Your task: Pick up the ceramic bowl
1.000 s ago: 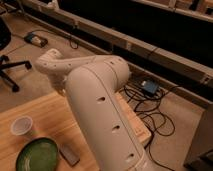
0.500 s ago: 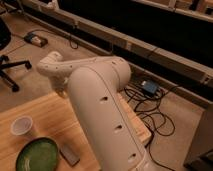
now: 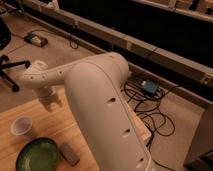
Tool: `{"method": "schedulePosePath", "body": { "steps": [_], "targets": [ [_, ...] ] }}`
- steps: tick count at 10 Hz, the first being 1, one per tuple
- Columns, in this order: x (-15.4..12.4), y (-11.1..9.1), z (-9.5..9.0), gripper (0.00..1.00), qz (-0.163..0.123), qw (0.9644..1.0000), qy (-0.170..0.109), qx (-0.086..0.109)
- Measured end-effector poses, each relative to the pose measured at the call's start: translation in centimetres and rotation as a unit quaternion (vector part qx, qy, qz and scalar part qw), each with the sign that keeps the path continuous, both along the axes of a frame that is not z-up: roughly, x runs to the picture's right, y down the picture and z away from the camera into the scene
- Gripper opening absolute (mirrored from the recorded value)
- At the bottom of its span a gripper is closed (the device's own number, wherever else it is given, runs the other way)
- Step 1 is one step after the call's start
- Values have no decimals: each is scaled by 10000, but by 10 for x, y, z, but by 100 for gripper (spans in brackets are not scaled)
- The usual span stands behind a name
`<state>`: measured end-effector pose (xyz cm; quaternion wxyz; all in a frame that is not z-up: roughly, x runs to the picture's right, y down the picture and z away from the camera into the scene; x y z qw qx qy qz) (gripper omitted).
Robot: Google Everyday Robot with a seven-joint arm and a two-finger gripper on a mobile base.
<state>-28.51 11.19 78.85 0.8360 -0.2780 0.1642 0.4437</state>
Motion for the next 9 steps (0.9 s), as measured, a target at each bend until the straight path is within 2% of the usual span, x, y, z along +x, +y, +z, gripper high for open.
{"method": "schedulePosePath", "body": {
  "steps": [2, 3, 5, 7, 8, 9],
  "targets": [
    [-5, 10, -9, 80, -213, 9996, -101, -132],
    [-7, 18, -13, 80, -424, 9984, -236, -284],
    [-3, 32, -19, 80, -922, 9924, -571, -580],
    [11, 41, -25, 80, -1356, 9840, -890, -738],
    [17, 44, -27, 80, -1684, 9761, -1117, -794],
    [16, 49, -30, 80, -2004, 9664, -1374, -839]
  ]
}}
